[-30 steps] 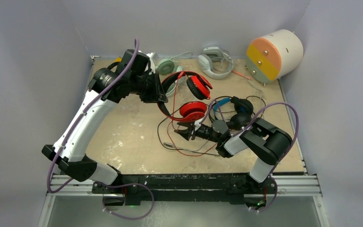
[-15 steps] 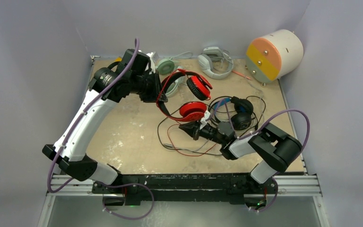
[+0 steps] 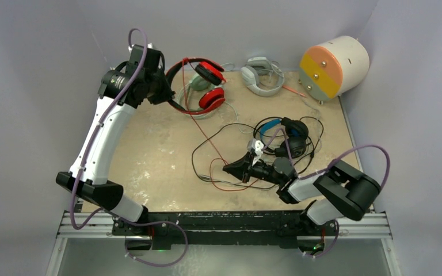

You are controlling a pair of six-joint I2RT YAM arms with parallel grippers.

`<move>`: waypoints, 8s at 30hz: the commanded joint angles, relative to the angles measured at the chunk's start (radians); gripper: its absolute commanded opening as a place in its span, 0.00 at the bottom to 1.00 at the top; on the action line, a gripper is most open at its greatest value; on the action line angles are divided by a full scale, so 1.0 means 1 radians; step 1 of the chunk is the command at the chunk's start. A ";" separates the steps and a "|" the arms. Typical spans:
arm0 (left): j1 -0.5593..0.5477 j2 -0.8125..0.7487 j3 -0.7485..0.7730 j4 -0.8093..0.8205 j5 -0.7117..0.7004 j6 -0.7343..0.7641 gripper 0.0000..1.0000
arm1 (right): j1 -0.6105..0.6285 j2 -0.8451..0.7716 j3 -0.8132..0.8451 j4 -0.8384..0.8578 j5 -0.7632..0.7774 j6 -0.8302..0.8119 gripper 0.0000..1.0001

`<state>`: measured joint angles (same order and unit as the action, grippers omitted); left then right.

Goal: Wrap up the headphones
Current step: Wrap the headphones cable around the headphones.

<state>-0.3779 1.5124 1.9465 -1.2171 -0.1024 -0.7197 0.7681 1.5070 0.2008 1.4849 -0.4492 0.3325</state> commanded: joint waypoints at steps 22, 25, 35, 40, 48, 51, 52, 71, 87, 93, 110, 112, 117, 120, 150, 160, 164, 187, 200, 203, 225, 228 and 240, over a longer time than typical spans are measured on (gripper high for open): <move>0.130 0.069 0.332 0.165 -0.032 -0.080 0.00 | 0.004 -0.082 0.026 -0.422 -0.067 0.072 0.00; 0.135 0.045 0.306 0.177 0.049 -0.061 0.00 | -0.009 -0.060 0.041 -0.437 -0.059 0.115 0.00; 0.135 -0.139 -0.011 0.296 0.520 0.096 0.00 | -0.252 -0.097 0.216 -0.677 -0.272 0.203 0.00; 0.135 -0.231 -0.110 0.304 0.620 0.160 0.00 | -0.382 -0.072 0.256 -0.577 -0.367 0.340 0.00; 0.131 -0.380 -0.371 0.342 0.704 0.258 0.00 | -0.525 -0.054 0.441 -0.747 -0.457 0.374 0.00; 0.088 -0.425 -0.452 0.369 0.720 0.286 0.00 | -0.555 -0.055 0.506 -0.797 -0.477 0.375 0.00; 0.054 -0.437 -0.473 0.374 0.692 0.294 0.00 | -0.564 -0.056 0.530 -0.820 -0.483 0.368 0.00; -0.552 -0.208 -0.611 0.361 -0.416 0.494 0.00 | -0.595 -0.121 0.916 -1.495 -0.618 0.125 0.00; -0.662 -0.056 -0.642 0.652 -1.052 0.826 0.00 | -0.589 -0.303 0.877 -1.734 -0.675 0.093 0.00; -0.662 -0.061 -0.644 0.722 -1.085 0.800 0.00 | -0.575 -0.357 0.837 -1.742 -0.665 0.111 0.00; -0.655 0.076 -0.380 0.294 -1.140 -0.022 0.00 | -0.274 -0.407 0.662 -1.375 -0.287 0.401 0.00; -0.652 0.089 -0.361 0.240 -1.108 -0.111 0.00 | -0.256 -0.398 0.652 -1.344 -0.236 0.415 0.00; -0.637 0.095 -0.346 0.176 -1.050 -0.286 0.00 | -0.191 -0.371 0.654 -1.305 -0.145 0.387 0.05; -0.628 0.079 -0.352 0.179 -1.031 -0.318 0.00 | -0.146 -0.354 0.665 -1.313 -0.096 0.342 0.08; -0.433 -0.097 -0.406 0.384 -0.763 -0.139 0.00 | 0.036 -0.330 0.520 -1.155 0.013 0.223 0.07; -0.390 -0.146 -0.376 0.427 -0.625 -0.062 0.00 | 0.052 -0.360 0.342 -0.940 0.035 0.183 0.05; -0.385 -0.151 -0.380 0.435 -0.596 -0.062 0.00 | 0.053 -0.355 0.311 -0.895 0.035 0.171 0.06; -0.309 -0.163 -0.412 0.489 -0.478 -0.081 0.00 | 0.090 -0.314 0.338 -0.859 0.052 0.141 0.10; -0.244 -0.151 -0.320 0.476 -0.401 -0.043 0.00 | 0.091 -0.264 0.243 -0.745 0.058 0.099 0.14; -0.241 -0.140 -0.300 0.467 -0.383 -0.040 0.00 | 0.091 -0.241 0.233 -0.714 0.055 0.098 0.13; -0.158 -0.090 -0.264 0.434 -0.288 -0.040 0.00 | 0.093 -0.230 0.120 -0.640 0.046 0.115 0.19; -0.158 -0.093 -0.278 0.438 -0.289 -0.036 0.00 | 0.093 -0.258 0.117 -0.664 0.064 0.111 0.25; -0.158 -0.100 -0.293 0.442 -0.283 -0.024 0.00 | 0.094 -0.342 0.155 -0.822 0.124 0.069 0.31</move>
<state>-0.5434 1.4361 1.6306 -0.8494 -0.3962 -0.7387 0.8574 1.2018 0.3244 0.7151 -0.3702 0.4362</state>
